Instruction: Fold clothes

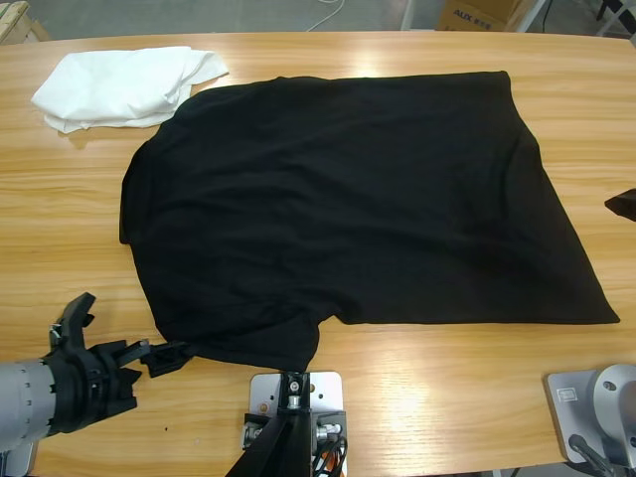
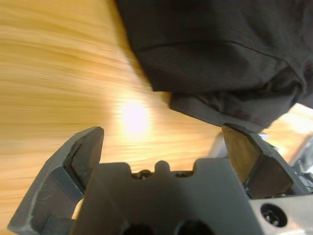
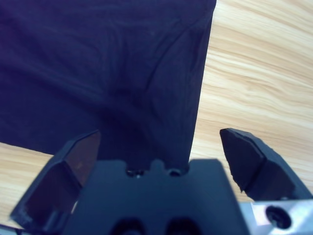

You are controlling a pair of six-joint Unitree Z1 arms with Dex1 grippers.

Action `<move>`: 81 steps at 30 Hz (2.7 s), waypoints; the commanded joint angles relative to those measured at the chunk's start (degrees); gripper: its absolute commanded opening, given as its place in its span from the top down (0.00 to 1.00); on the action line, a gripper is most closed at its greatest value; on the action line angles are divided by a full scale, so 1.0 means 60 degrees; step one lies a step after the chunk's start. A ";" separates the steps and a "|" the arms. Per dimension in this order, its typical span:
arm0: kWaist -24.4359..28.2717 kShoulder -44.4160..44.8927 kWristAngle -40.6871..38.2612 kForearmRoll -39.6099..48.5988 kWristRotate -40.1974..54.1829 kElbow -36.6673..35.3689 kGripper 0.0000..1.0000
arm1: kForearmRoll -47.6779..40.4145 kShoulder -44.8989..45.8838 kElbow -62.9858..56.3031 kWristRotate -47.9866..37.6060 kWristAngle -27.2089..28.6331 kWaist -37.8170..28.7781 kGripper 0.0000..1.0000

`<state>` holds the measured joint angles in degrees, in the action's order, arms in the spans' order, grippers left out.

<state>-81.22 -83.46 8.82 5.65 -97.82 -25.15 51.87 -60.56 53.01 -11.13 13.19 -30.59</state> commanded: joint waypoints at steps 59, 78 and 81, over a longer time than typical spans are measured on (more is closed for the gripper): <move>0.0778 -0.1532 -0.0577 -0.0136 0.3044 -0.0329 1.00 | -0.0132 -0.0473 -0.0382 -0.0693 0.0145 -0.0073 0.14; 0.0799 0.0586 -0.0342 -0.1015 0.2842 0.0650 0.02 | -0.0146 -0.0509 -0.0382 -0.0693 0.0086 -0.0073 0.07; 0.0872 0.1383 -0.0357 -0.0385 0.2839 0.0562 0.01 | -0.0149 -0.0555 -0.0382 -0.0693 0.0051 -0.0073 0.07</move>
<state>-77.04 -85.81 7.03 -1.36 -80.49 -23.83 51.64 -62.64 52.75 -14.67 13.73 -30.59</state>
